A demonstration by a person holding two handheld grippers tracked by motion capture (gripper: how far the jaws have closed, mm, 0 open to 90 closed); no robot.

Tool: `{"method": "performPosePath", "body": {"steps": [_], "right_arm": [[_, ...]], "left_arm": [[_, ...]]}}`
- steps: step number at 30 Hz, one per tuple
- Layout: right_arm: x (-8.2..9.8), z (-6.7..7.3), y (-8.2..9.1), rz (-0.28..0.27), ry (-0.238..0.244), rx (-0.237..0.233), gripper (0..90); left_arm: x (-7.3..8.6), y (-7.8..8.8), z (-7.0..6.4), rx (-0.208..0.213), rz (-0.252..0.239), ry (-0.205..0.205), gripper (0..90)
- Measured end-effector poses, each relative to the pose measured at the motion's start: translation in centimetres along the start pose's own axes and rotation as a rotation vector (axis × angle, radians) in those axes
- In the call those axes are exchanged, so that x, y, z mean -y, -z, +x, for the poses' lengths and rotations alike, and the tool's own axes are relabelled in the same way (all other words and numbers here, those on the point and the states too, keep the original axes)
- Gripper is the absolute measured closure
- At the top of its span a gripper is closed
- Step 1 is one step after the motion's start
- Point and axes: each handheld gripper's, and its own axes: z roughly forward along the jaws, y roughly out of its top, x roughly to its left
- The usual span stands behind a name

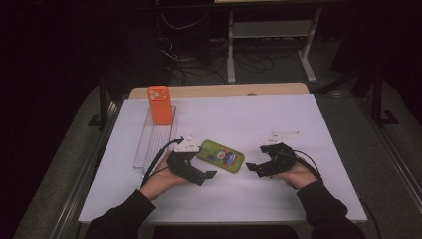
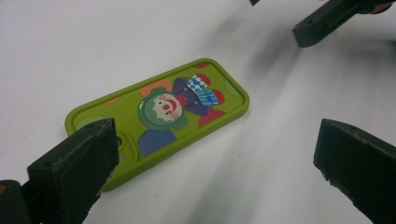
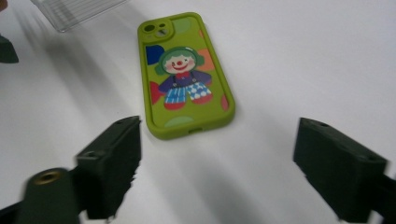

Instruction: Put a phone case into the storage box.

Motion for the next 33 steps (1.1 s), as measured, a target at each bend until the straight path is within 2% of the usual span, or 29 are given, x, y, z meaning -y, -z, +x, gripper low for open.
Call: {"method": "performPosePath", "body": {"steps": [3,5,7,14,21,22,32,33], "right_arm": [[1.0,0.1,0.5,-0.024,-0.008,0.036,8.9],[1.8,0.1,0.8,-0.025,-0.021,0.042,4.8],[2.9,0.3,1.3,-0.034,-0.012,0.058,0.6],[4.0,0.6,2.0,-0.031,-0.008,0.057,0.0],[2.9,0.6,2.0,-0.031,0.008,0.056,0.0],[2.3,0.5,1.8,-0.012,0.014,0.045,0.0],[-0.5,0.2,1.2,0.036,0.043,0.015,0.0],[-1.2,0.1,1.0,0.041,0.046,0.008,0.0]], "left_arm": [[0.0,0.0,0.0,0.002,-0.001,-0.002,0.0],[0.0,0.0,0.0,0.003,0.000,-0.002,0.0],[0.0,-0.1,0.0,0.001,0.002,-0.001,0.0],[0.0,-0.1,0.0,0.000,0.008,-0.008,0.0],[0.1,-0.2,-0.1,0.005,0.003,0.001,0.0],[0.1,-0.2,0.0,0.005,0.005,-0.001,0.0],[0.1,-0.2,0.0,0.008,0.004,0.001,0.0],[0.1,-0.2,0.0,0.008,0.005,0.000,0.0]]}}
